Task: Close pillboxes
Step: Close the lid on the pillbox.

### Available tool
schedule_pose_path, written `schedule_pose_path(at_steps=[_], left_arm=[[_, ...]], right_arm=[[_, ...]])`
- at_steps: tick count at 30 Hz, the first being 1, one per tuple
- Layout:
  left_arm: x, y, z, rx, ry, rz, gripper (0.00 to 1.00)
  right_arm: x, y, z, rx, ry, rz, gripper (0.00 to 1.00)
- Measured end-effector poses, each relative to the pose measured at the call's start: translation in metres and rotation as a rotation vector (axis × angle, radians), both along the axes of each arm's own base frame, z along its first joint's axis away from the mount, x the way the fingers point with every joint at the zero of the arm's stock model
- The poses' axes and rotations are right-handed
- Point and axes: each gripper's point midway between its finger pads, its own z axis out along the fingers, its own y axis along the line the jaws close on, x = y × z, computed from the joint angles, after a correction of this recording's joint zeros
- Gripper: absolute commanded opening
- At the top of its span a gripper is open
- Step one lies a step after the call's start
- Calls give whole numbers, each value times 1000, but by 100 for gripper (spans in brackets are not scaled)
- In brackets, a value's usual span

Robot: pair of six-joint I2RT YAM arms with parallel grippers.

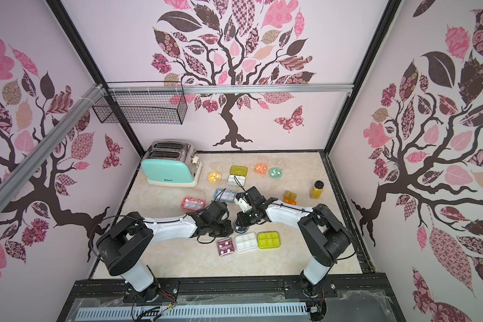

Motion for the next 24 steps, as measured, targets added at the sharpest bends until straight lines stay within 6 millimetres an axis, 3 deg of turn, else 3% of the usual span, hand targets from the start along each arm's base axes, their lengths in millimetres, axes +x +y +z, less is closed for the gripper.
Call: schedule_pose_path(at_steps=[3,5,8,11,18,24], left_arm=[[0,10,7,47,-26,-2,24],[1,14,16,56,-54,-4,35],[4,14,31,37,-86,-6,52],[6,9,39,12,-98,-10,60],[11,-4,38,-9,-92,-35,62],[11,-4,24,14,-70,-42,52]], right_arm=[[9,-7,2,-48,-38,-27,34],[15,-13,8,-71,-68,-50,44],[24,-20,22,-80,-112,-76,51],[26,-25,28,-81,-128,-95,59],[13,-33,11,-91,-65,-117,62],[2,-36,0,-89,-20,-118,58]])
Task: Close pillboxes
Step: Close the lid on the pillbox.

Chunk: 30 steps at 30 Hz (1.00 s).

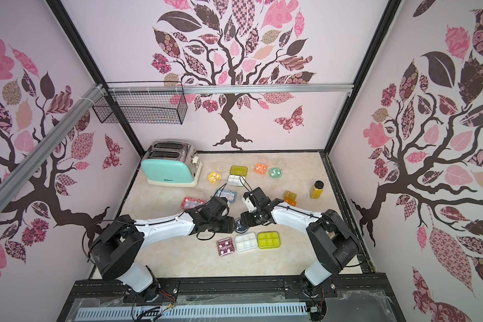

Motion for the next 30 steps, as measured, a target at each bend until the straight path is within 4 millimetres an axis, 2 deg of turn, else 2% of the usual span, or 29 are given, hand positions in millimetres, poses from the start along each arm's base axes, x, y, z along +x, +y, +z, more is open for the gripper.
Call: schedule_pose_path(at_steps=[7,19,30], left_arm=[[0,0,-16,24,26,-2,45],[3,-5,-14,16,20,-6,39],[3,-8,-15,5,25,-14,38]], right_arm=[[-2,3,-1,17,14,4,54],[-4,5,-14,7,44,11,47],[-3,7,-18,-7,48,14,46]])
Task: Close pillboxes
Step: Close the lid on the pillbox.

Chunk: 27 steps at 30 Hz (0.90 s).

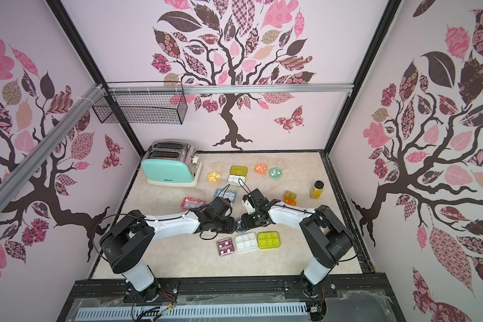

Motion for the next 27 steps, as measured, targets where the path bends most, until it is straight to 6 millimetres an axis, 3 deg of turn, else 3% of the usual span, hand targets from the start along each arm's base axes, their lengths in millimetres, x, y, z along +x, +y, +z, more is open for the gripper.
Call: schedule_pose_path(at_steps=[6,11,14,18,22,27], left_arm=[[0,-1,0,-2,0,-1,40],[0,8,4,35,-19,-7,63],[3,21,22,61,-57,-9,74],[23,44,66,46,-144,34,75],[37,71,98,37,-226,94,75],[31,83,99,55,-238,101,73]], right_arm=[[-1,0,0,-6,1,-3,52],[-1,-4,8,-42,-18,-3,60],[4,-7,22,-52,-63,-8,72],[12,-7,35,-63,-103,-9,99],[13,-5,41,-87,-125,6,99],[14,2,36,-146,-132,27,99]])
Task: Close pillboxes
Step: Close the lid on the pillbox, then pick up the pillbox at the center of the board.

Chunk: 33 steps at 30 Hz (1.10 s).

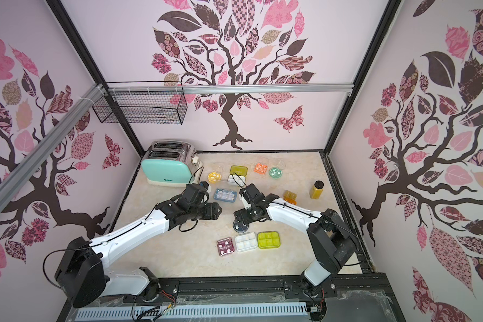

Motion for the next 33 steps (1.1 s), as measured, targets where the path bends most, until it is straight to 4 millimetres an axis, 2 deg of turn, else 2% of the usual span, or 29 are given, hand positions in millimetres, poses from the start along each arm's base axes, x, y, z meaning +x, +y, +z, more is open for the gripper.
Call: schedule_pose_path(at_steps=[6,16,22,26,29,33], left_arm=[[-11,10,-20,48,44,-3,72],[-12,10,-22,50,50,-15,72],[-12,10,-25,55,56,-15,72],[-12,9,-26,56,58,-14,72],[-11,9,-29,59,61,-14,72],[-11,9,-30,61,63,-14,71]], right_arm=[[-2,11,-12,-79,5,37,99],[-14,19,-30,-176,26,96,99],[-18,11,-46,-248,50,106,99],[-16,9,-49,-268,52,101,99],[-11,13,-47,-264,41,99,96],[-10,18,-48,-248,43,103,86]])
